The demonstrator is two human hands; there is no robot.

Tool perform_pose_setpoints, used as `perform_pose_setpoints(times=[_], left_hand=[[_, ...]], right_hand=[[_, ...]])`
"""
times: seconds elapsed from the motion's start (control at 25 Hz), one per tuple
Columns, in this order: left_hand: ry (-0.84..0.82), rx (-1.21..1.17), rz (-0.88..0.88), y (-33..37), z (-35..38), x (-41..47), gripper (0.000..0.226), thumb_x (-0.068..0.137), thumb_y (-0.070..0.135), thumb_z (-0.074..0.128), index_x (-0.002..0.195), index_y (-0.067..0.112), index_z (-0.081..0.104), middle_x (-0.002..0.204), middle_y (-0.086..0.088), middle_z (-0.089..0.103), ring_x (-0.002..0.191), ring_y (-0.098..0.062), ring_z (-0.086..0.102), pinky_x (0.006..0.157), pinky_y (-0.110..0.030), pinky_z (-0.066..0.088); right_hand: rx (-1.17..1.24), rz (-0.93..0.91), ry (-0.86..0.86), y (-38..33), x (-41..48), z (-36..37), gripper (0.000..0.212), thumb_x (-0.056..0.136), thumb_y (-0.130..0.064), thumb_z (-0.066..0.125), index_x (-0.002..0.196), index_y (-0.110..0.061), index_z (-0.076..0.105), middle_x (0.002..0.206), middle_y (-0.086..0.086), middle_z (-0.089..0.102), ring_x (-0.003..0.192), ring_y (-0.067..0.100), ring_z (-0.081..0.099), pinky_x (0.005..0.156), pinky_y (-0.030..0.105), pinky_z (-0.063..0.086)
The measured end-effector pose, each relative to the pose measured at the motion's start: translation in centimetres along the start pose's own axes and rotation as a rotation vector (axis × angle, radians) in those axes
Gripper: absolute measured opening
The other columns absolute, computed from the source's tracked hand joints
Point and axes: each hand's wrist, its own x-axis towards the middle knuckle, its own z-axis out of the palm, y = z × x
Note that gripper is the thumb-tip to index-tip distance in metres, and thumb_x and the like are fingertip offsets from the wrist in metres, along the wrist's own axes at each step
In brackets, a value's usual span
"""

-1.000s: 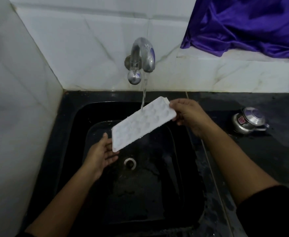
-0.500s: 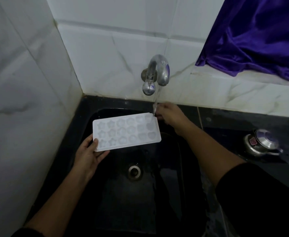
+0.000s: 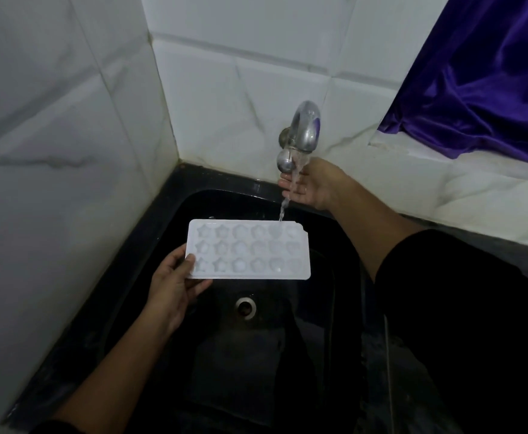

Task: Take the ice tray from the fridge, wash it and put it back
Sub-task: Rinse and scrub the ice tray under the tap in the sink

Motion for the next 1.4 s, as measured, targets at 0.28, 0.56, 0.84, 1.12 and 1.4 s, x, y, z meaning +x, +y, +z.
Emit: perform_pose_setpoints(times=[0.28,0.56,0.84,1.12,1.4], left_hand=[[-0.007,0.101,0.163,1.0,-1.5,-2.5,0.024,0.106,0.014,0.058,0.12,0.031,0.069,0.118,0.0,0.076,0.105,-0.021,0.074,0.068,-0.031,0.064],[-0.085,0.218,0.337,2.7,0.7,-6.3,0.027,0.109,0.016,0.054,0.129,0.028,0.067,0.13,-0.002,0.073,0.116,-0.021,0.072,0.077,-0.032,0.064],[-0.161,0.34,0.27,4.5,4.2,-11.2,0.051,0.093,0.067,0.054,0.138,0.043,0.06,0.132,0.02,0.069,0.117,0.001,0.064,0.11,-0.046,0.044],[-0.171,0.171,0.204,5.8,5.6,-12.2,0.048,0.093,0.074,0.044,0.124,0.043,0.061,0.111,0.025,0.071,0.109,0.003,0.06,0.111,-0.044,0.04],[-0.029,0.13,0.163,3.6,5.6,-12.5,0.015,0.105,0.032,0.06,0.101,0.02,0.067,0.086,0.003,0.077,0.072,-0.006,0.075,0.059,-0.02,0.057]], right_hand=[[-0.537,0.204,-0.092,8.8,-6.6,-5.0,0.076,0.092,-0.067,0.062,0.151,-0.021,0.047,0.143,0.019,0.054,0.12,0.047,0.062,0.09,0.057,0.058],[-0.195,0.005,-0.062,10.7,-10.5,-5.6,0.048,0.099,-0.057,0.06,0.129,-0.019,0.064,0.116,0.011,0.075,0.102,0.03,0.076,0.094,0.046,0.061],[-0.144,-0.25,0.034,10.1,-12.3,-5.4,0.05,0.091,-0.065,0.065,0.109,-0.019,0.069,0.104,-0.003,0.08,0.101,0.015,0.076,0.097,0.039,0.059],[-0.173,-0.408,0.175,11.1,-12.9,-4.7,0.074,0.07,-0.081,0.069,0.11,-0.02,0.06,0.115,0.003,0.071,0.108,0.019,0.07,0.102,0.045,0.056],[-0.17,-0.194,0.211,14.0,-13.4,-3.6,0.04,0.092,-0.051,0.072,0.114,-0.018,0.068,0.114,0.009,0.071,0.104,0.025,0.071,0.091,0.043,0.059]])
